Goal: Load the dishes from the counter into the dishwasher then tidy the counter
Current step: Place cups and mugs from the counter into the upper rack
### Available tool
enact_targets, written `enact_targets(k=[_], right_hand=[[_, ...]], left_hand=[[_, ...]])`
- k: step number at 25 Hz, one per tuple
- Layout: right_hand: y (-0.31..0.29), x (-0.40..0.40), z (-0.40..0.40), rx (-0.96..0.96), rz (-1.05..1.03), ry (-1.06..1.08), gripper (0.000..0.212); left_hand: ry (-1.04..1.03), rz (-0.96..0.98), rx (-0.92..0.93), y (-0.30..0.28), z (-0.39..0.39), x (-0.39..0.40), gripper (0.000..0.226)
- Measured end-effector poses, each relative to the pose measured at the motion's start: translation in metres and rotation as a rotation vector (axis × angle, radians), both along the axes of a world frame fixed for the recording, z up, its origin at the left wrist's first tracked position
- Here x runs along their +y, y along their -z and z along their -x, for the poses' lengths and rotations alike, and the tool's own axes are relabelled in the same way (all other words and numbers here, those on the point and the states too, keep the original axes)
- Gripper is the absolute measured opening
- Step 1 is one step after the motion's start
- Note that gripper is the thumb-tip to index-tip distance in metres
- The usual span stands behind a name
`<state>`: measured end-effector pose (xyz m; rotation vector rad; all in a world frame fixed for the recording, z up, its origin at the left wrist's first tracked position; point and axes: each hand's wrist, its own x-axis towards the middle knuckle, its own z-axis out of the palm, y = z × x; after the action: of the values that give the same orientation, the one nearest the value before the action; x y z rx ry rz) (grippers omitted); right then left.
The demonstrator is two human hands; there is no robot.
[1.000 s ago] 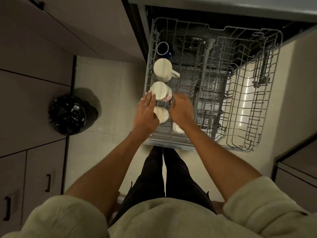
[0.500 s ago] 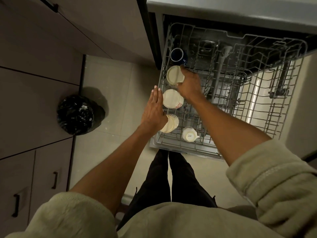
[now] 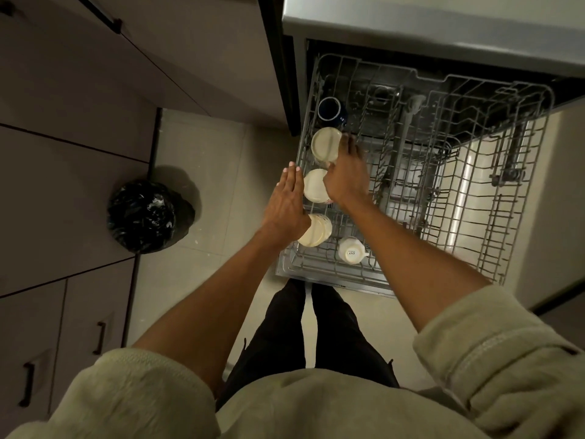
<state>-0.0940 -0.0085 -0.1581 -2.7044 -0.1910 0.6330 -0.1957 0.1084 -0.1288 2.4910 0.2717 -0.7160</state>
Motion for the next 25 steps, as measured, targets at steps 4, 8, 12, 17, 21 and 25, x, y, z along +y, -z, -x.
enact_targets(k=[4, 8, 12, 17, 21, 25], right_hand=[[-0.019, 0.009, 0.046, -0.064, 0.074, -0.119, 0.067], [-0.041, 0.038, 0.075, -0.122, 0.122, -0.189, 0.065], [-0.070, 0.091, 0.090, -0.204, 0.105, -0.071, 0.064], [-0.121, 0.194, 0.092, -0.288, 0.074, -0.012, 0.063], [-0.156, 0.268, 0.071, -0.352, 0.003, -0.042, 0.063], [-0.185, 0.325, 0.036, -0.421, -0.040, -0.126, 0.065]], left_hand=[[0.095, -0.021, -0.030, 0.000, 0.001, 0.015, 0.089], [0.205, -0.030, -0.090, -0.017, -0.006, 0.043, 0.079], [0.298, -0.017, -0.197, -0.055, -0.004, 0.107, 0.078], [0.325, -0.034, -0.374, -0.098, -0.003, 0.216, 0.079], [0.215, -0.048, -0.459, -0.124, -0.021, 0.286, 0.079], [0.148, -0.077, -0.557, -0.144, -0.047, 0.337, 0.068]])
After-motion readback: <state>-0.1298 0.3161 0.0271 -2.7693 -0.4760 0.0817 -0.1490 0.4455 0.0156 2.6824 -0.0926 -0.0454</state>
